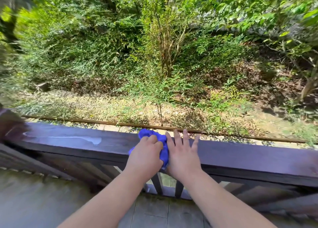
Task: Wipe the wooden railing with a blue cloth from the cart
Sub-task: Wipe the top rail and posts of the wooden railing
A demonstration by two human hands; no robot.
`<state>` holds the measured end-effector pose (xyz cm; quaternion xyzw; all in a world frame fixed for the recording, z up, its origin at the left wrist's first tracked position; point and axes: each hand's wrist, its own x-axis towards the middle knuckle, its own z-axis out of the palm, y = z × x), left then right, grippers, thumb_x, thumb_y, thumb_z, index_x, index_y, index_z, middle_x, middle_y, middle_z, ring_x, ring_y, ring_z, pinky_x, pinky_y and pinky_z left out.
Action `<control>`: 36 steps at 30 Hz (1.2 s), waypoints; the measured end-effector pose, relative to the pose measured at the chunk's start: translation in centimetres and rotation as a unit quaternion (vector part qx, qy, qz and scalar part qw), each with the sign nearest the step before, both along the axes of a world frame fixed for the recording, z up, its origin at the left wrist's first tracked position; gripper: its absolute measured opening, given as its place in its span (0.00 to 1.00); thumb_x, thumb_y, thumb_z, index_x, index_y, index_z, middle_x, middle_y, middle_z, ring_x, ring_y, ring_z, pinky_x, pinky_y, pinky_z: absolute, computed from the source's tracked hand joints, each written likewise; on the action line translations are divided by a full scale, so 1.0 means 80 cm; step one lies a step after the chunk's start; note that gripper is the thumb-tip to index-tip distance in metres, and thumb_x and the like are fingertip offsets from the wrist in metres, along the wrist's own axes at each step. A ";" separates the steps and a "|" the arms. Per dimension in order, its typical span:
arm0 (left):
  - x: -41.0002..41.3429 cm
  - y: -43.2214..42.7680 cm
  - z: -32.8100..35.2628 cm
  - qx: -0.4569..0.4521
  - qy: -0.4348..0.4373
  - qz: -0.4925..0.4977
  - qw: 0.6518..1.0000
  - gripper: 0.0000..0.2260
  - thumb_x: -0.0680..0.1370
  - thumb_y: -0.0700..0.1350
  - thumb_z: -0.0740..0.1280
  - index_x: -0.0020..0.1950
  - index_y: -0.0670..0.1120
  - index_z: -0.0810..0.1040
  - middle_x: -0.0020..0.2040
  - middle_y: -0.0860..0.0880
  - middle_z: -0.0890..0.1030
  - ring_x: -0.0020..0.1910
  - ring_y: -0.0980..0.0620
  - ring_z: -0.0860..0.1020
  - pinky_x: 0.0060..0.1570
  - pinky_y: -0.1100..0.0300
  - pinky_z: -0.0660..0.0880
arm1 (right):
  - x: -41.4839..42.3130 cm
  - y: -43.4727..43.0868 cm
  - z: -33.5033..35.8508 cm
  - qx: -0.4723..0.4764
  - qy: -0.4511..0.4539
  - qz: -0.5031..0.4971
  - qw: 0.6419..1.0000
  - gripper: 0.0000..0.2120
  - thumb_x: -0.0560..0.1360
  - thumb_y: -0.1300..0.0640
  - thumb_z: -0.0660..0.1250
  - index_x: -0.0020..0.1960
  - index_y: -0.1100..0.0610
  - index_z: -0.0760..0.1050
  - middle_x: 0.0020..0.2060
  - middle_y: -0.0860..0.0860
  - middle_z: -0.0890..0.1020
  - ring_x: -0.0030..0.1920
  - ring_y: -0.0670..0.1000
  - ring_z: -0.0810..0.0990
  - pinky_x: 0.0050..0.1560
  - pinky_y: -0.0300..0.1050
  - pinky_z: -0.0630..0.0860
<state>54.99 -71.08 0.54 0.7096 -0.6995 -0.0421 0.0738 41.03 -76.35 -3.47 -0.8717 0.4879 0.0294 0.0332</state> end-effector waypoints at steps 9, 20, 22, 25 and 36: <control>0.023 0.009 -0.009 0.002 0.006 -0.018 1.000 0.10 0.71 0.45 0.65 0.52 0.50 0.76 0.51 0.52 0.72 0.53 0.49 0.69 0.47 0.53 0.75 | 0.003 -0.002 -0.005 0.007 -0.008 -0.005 1.000 0.57 0.65 0.24 0.58 0.82 0.48 0.35 0.83 0.57 0.46 0.80 0.68 0.40 0.68 0.78 0.30; 0.191 0.048 -0.006 -0.020 0.003 0.011 1.000 0.07 0.69 0.42 0.65 0.46 0.49 0.77 0.46 0.51 0.72 0.50 0.47 0.70 0.39 0.48 0.76 | 0.148 0.042 0.010 0.002 -0.020 0.028 0.999 0.60 0.63 0.23 0.61 0.81 0.48 0.34 0.83 0.57 0.44 0.80 0.68 0.38 0.71 0.79 0.34; 0.235 0.058 -0.007 -0.030 -0.005 0.018 0.999 0.07 0.67 0.42 0.66 0.44 0.48 0.77 0.44 0.50 0.72 0.48 0.46 0.72 0.37 0.50 0.74 | 0.179 0.052 0.010 -0.006 -0.018 0.027 0.999 0.60 0.61 0.22 0.56 0.82 0.47 0.35 0.83 0.57 0.45 0.80 0.69 0.39 0.71 0.80 0.37; 0.298 0.072 -0.011 -0.048 -0.017 0.042 0.998 0.04 0.69 0.44 0.66 0.42 0.50 0.77 0.43 0.52 0.72 0.48 0.47 0.73 0.34 0.53 0.70 | 0.224 0.063 0.005 -0.007 -0.020 0.018 1.000 0.59 0.60 0.22 0.55 0.82 0.47 0.38 0.83 0.57 0.48 0.80 0.68 0.41 0.71 0.79 0.39; 0.476 0.112 0.001 -0.020 0.016 0.134 0.991 0.11 0.69 0.44 0.65 0.49 0.53 0.80 0.43 0.54 0.70 0.47 0.49 0.73 0.36 0.55 0.70 | 0.322 0.071 -0.010 -0.009 -0.001 -0.029 1.000 0.57 0.63 0.19 0.53 0.80 0.42 0.29 0.83 0.54 0.41 0.80 0.67 0.36 0.69 0.78 0.31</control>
